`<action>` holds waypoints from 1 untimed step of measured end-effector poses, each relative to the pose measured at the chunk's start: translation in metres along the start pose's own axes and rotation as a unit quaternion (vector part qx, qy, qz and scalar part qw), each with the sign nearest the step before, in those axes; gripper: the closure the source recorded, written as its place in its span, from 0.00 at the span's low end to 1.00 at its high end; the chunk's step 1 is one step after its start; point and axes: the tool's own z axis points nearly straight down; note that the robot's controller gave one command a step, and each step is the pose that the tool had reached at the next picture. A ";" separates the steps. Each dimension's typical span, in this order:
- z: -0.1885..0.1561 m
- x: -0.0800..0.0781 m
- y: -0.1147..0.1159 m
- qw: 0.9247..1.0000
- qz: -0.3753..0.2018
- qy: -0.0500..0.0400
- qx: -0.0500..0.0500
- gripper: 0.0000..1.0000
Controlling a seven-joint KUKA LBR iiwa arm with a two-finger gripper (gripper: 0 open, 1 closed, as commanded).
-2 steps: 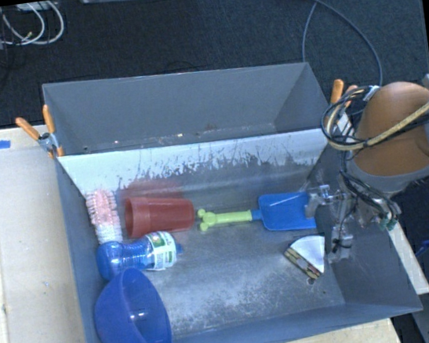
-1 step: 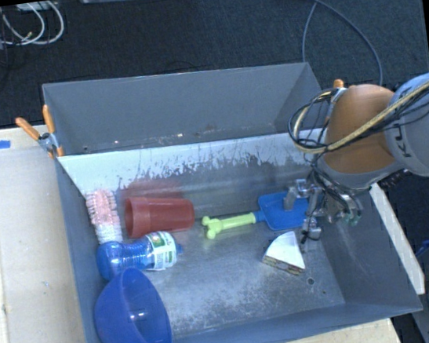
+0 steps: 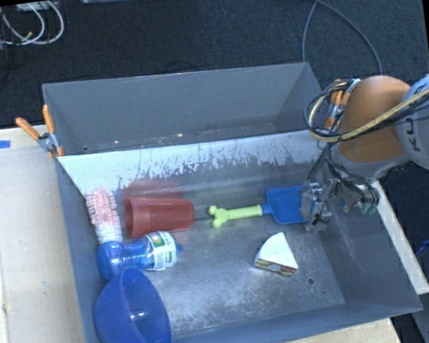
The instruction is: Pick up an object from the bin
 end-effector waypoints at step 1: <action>0.000 0.000 0.000 1.000 0.000 0.000 0.000 1.00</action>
Offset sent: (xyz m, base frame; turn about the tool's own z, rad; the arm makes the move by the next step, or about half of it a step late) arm 0.0001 -0.0001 0.0536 0.0002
